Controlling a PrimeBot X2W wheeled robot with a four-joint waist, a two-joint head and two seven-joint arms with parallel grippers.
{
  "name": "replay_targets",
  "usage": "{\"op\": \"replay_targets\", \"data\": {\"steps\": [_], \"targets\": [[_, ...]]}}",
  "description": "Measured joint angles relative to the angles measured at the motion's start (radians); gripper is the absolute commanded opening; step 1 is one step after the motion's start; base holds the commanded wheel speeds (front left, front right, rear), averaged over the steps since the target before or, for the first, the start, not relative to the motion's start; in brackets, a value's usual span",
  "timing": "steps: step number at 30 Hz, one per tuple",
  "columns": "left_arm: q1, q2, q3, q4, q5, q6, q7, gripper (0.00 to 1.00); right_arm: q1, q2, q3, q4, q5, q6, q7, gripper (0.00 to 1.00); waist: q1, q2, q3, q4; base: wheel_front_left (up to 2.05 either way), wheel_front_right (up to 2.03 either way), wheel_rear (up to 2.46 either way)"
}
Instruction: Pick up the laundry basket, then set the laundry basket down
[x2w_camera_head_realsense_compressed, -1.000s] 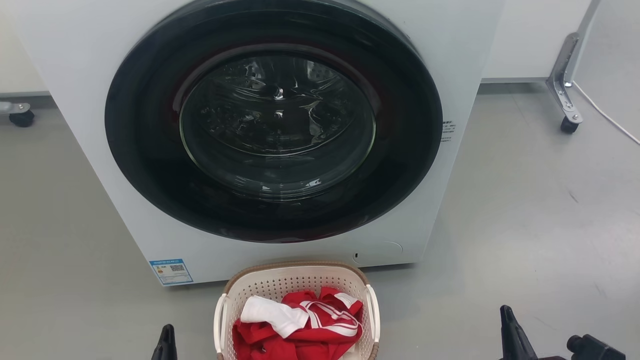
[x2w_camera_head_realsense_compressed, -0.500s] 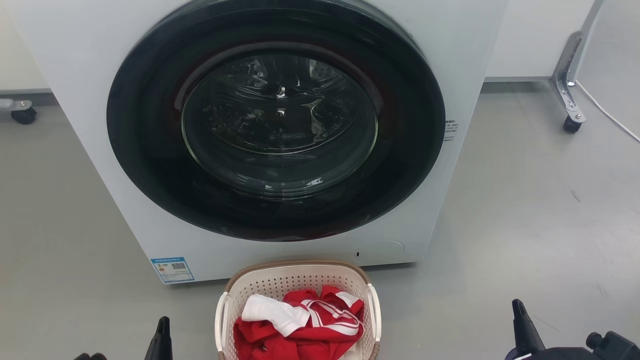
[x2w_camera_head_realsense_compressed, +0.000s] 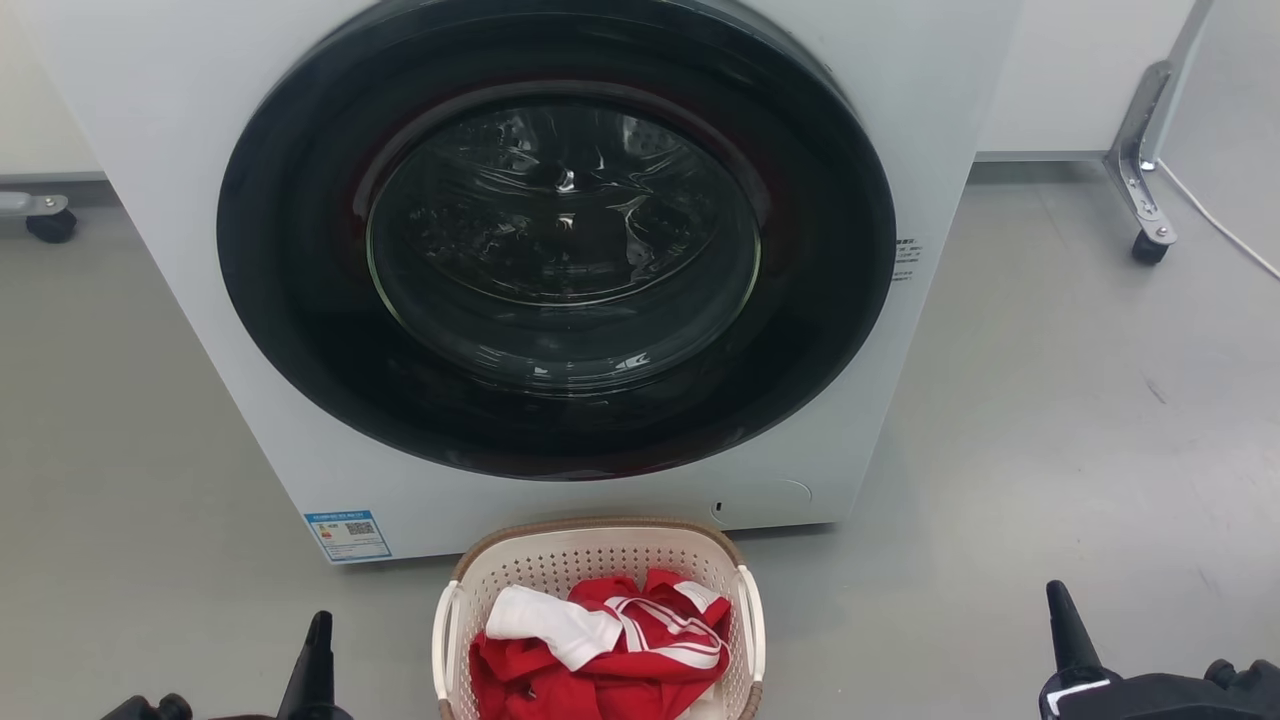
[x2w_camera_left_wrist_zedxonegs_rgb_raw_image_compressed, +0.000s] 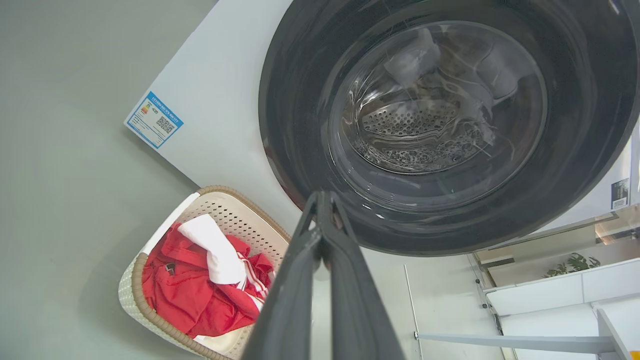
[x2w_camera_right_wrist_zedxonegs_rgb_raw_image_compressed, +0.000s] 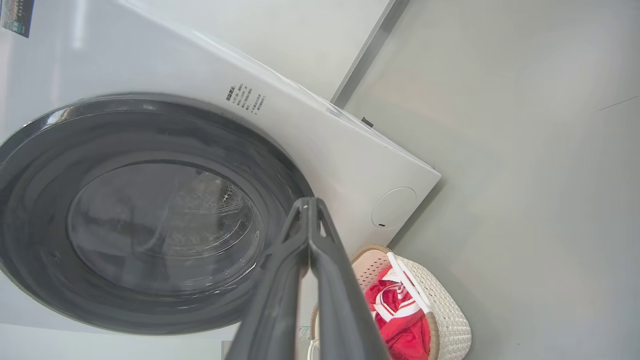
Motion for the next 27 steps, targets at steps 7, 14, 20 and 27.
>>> {"op": "replay_targets", "data": {"steps": [7, 14, 20, 27], "targets": [[-0.016, -0.002, 0.021, 0.016, -0.105, -0.021, 0.022, 0.00, -0.010, 0.002, -0.032, 0.013, 0.099, 0.020, 0.024, 0.00, 0.0000, 0.0000, 0.002, 0.002, 0.00, 0.00, 0.00], [-0.043, -0.003, 0.036, 0.027, -0.199, -0.035, 0.049, 0.00, -0.030, 0.004, -0.063, 0.023, 0.192, 0.037, 0.051, 0.00, 0.0000, 0.0000, 0.004, 0.005, 0.00, 0.00, 0.00], [-0.056, -0.005, 0.056, 0.038, -0.287, -0.052, 0.071, 0.00, -0.046, 0.006, -0.091, 0.030, 0.276, 0.052, 0.069, 0.00, 0.0000, 0.0000, 0.005, 0.007, 0.00, 0.00, 0.00], [-0.088, -0.010, 0.070, 0.052, -0.380, -0.070, 0.095, 0.00, -0.055, 0.007, -0.123, 0.043, 0.370, 0.070, 0.095, 0.00, 0.0000, 0.0000, 0.007, 0.009, 0.00, 0.00, 0.00]]}}
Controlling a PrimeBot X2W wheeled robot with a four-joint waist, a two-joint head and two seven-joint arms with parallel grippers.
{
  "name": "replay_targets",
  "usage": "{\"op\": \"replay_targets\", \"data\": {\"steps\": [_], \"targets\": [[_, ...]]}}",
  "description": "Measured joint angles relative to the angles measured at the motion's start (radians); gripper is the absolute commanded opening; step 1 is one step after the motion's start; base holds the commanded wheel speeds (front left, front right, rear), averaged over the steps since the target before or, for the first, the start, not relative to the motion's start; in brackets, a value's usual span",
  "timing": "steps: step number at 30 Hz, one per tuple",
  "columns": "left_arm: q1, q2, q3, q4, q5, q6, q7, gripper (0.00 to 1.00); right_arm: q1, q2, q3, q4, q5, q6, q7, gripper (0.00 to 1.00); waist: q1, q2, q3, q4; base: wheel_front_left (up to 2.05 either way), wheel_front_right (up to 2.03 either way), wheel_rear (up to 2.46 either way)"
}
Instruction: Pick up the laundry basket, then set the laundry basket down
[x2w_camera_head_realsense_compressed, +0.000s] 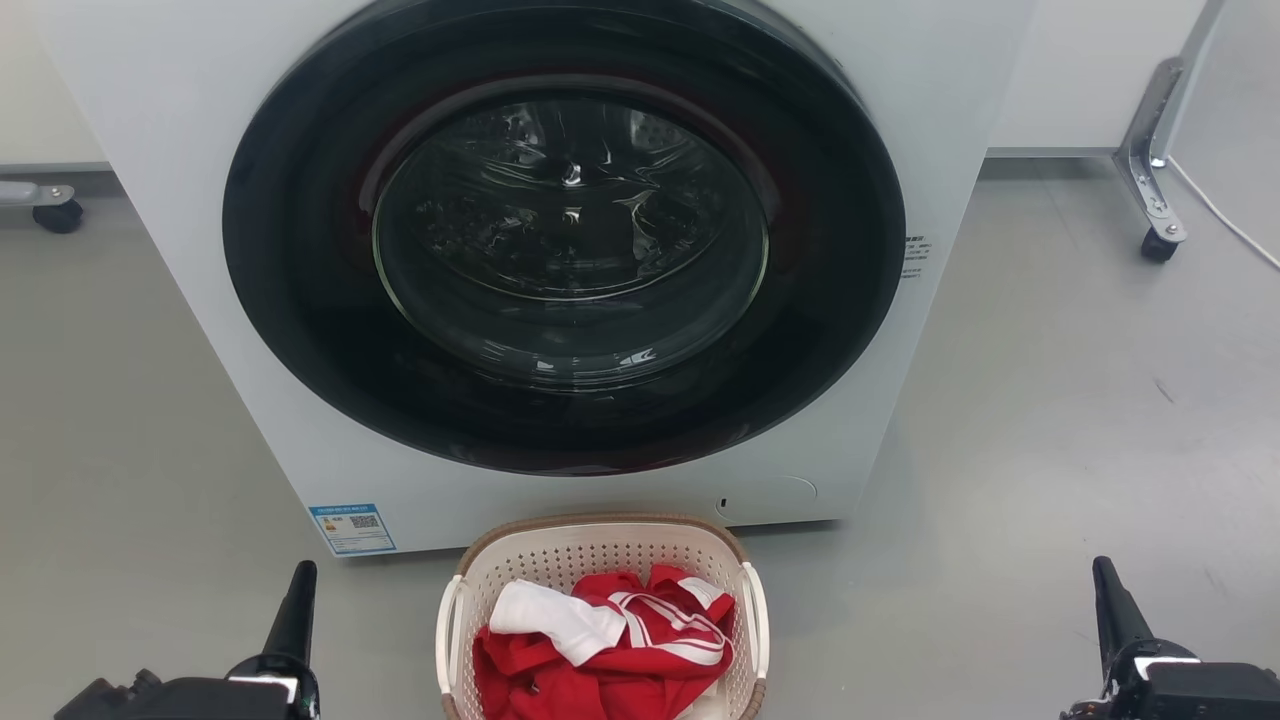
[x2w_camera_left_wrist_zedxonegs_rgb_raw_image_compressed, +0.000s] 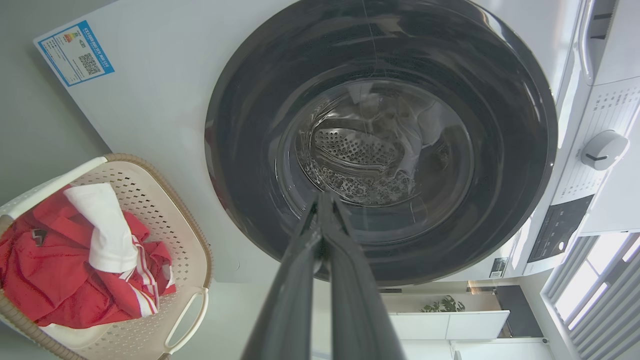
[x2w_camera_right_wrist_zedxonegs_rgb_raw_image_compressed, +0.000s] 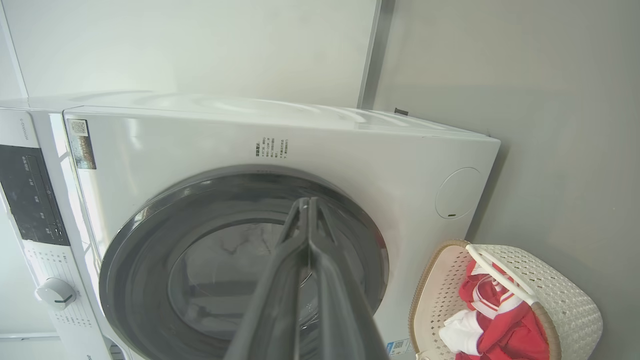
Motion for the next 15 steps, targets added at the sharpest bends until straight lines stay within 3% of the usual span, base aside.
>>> {"op": "replay_targets", "data": {"steps": [10, 15], "targets": [[-0.023, -0.003, 0.025, 0.014, -0.123, -0.024, 0.030, 0.00, -0.020, 0.002, -0.039, 0.013, 0.120, 0.024, 0.030, 0.00, 0.0000, 0.0001, 0.002, 0.003, 0.00, 0.00, 0.00], [-0.029, -0.004, 0.026, 0.015, -0.137, -0.025, 0.032, 0.00, -0.032, 0.003, -0.040, 0.014, 0.123, 0.026, 0.033, 0.00, 0.0000, 0.0001, 0.002, 0.003, 0.00, 0.00, 0.00]]}}
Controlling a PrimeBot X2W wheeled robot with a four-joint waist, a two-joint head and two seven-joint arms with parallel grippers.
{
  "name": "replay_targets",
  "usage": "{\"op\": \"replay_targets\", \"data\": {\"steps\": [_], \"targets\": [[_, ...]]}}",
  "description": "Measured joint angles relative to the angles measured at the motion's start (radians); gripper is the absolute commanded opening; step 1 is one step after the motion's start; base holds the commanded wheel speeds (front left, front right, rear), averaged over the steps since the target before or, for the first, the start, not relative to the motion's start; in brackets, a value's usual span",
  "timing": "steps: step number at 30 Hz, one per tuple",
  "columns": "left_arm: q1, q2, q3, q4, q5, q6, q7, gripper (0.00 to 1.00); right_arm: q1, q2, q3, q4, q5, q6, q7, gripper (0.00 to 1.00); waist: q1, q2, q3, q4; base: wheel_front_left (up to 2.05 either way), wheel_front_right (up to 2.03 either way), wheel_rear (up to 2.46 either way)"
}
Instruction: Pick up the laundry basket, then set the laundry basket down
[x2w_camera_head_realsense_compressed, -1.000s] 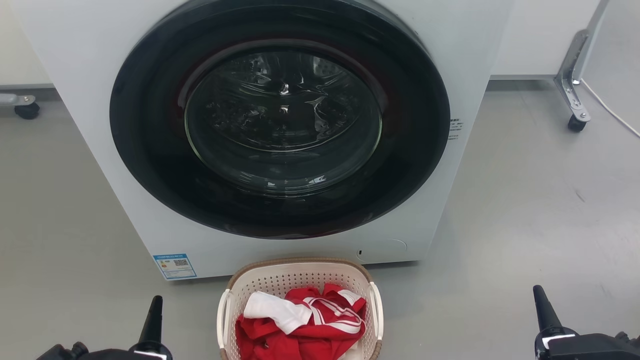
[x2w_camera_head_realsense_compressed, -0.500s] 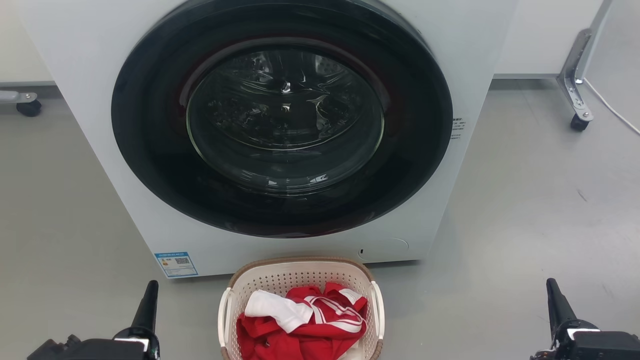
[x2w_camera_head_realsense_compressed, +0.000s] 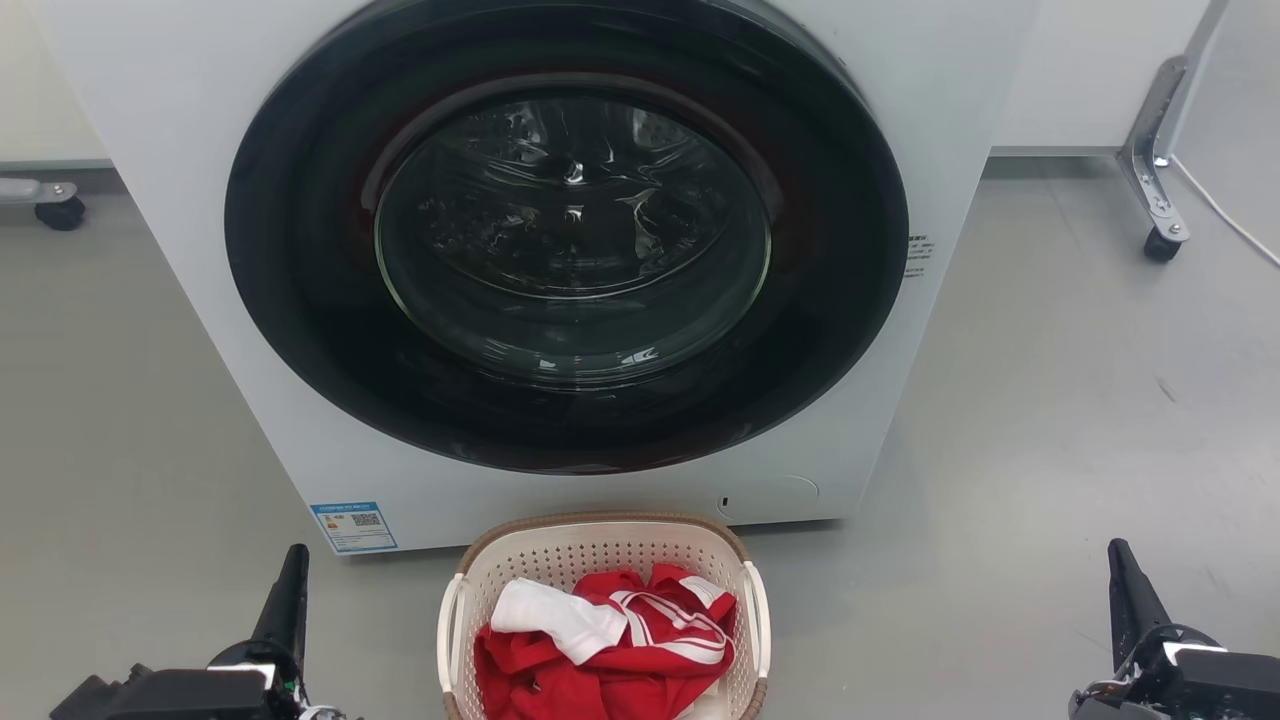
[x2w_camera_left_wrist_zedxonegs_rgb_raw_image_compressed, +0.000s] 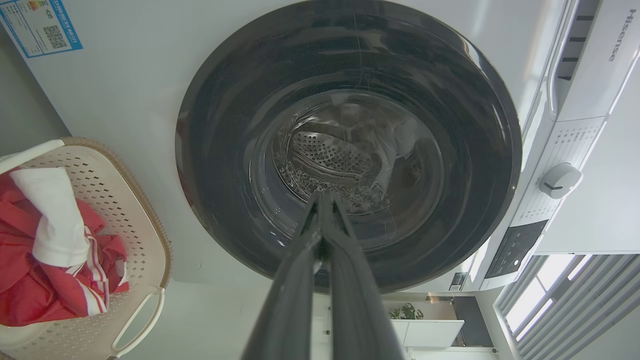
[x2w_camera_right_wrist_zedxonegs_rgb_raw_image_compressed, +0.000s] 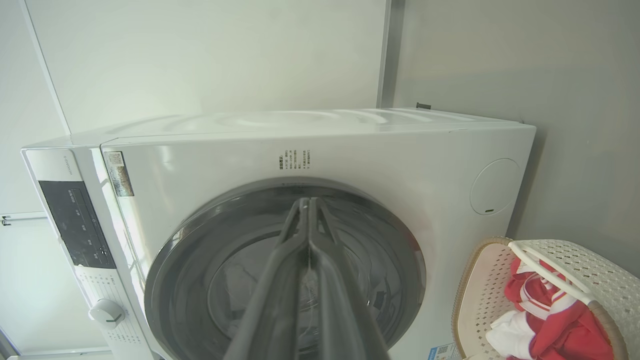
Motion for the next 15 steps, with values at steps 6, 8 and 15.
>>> {"op": "replay_targets", "data": {"steps": [6, 8, 15], "targets": [[0.000, 0.000, 0.000, 0.000, 0.000, 0.000, 0.000, 0.00, 0.000, 0.000, 0.000, 0.000, 0.000, 0.000, 0.000, 0.00, 0.0000, 0.0000, 0.000, 0.000, 0.00, 0.00, 0.00], [0.000, 0.000, 0.000, 0.000, 0.000, 0.000, 0.000, 0.00, 0.000, 0.000, 0.000, 0.000, 0.000, 0.000, 0.000, 0.00, 0.0000, 0.0000, 0.000, 0.000, 0.00, 0.00, 0.00], [0.000, -0.001, 0.000, 0.001, 0.000, 0.000, 0.000, 0.00, 0.000, 0.000, 0.000, 0.000, 0.000, 0.000, 0.000, 0.00, -0.0001, 0.0000, 0.000, 0.000, 0.00, 0.00, 0.00]]}}
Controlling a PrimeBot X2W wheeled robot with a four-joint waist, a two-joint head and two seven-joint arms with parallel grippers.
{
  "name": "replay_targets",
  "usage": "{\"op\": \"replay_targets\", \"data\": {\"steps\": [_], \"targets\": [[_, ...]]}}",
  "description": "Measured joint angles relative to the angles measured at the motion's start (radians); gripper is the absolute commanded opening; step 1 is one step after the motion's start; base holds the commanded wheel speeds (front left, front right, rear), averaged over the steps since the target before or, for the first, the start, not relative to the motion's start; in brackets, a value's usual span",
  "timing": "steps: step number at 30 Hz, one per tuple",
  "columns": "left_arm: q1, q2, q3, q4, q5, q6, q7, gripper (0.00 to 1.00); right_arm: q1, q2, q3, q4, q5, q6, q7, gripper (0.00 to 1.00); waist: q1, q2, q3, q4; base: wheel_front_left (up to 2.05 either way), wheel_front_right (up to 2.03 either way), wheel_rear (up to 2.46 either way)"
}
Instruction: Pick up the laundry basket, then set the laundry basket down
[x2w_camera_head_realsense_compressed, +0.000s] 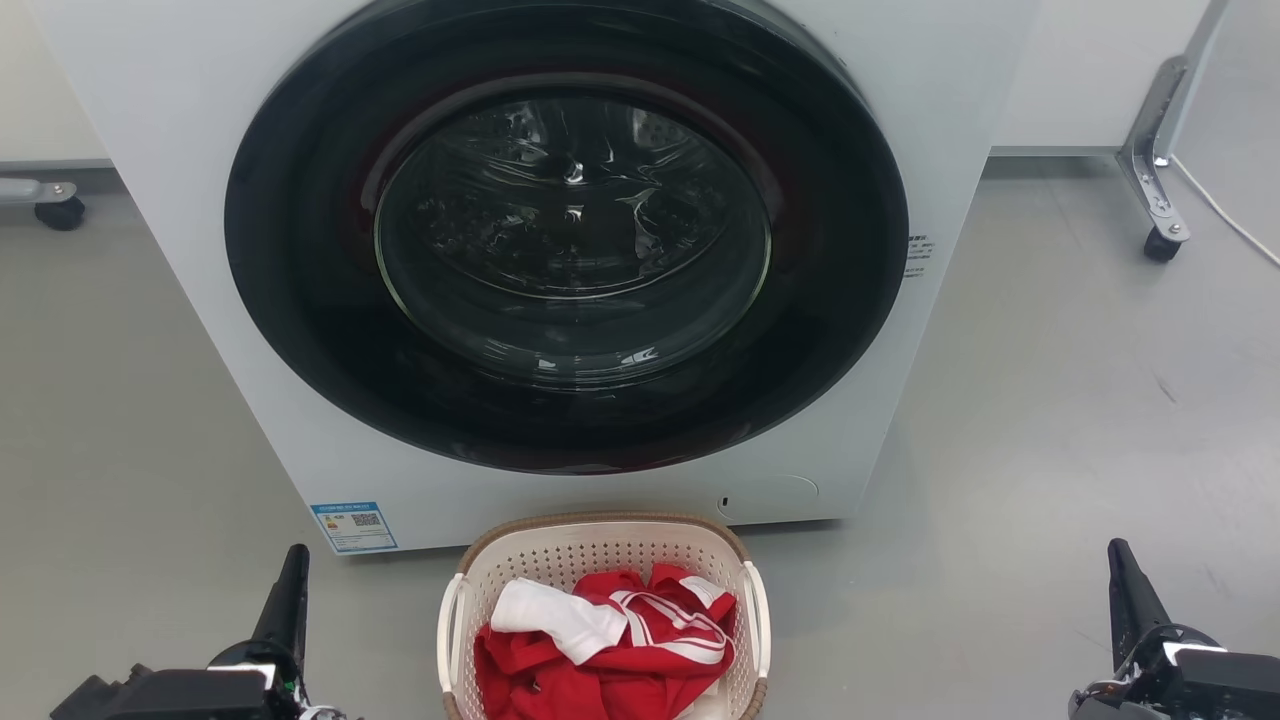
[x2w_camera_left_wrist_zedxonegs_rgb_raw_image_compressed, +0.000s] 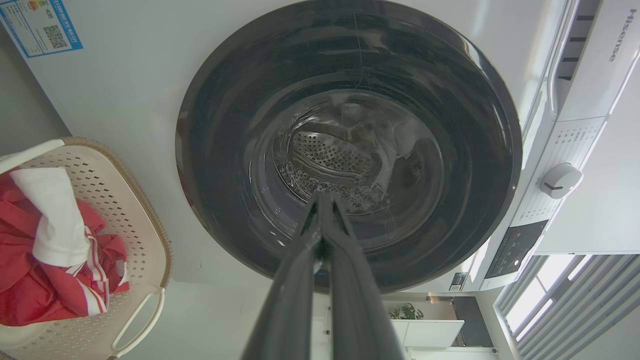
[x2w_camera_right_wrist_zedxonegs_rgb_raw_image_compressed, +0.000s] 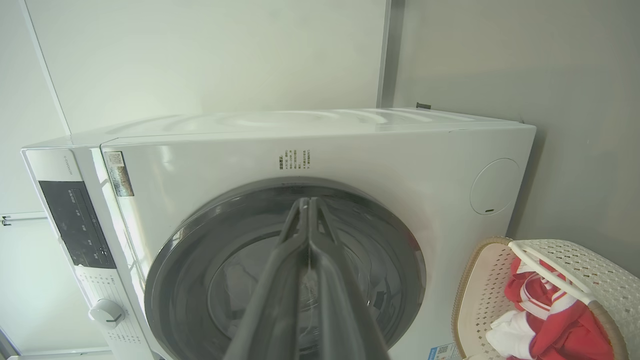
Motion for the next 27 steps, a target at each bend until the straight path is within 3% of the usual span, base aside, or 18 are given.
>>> {"op": "replay_targets", "data": {"steps": [27], "targets": [[0.000, 0.000, 0.000, 0.000, 0.000, 0.000, 0.000, 0.00, 0.000, 0.000, 0.000, 0.000, 0.000, 0.000, 0.000, 0.00, 0.0000, 0.0000, 0.000, 0.000, 0.00, 0.00, 0.00]]}}
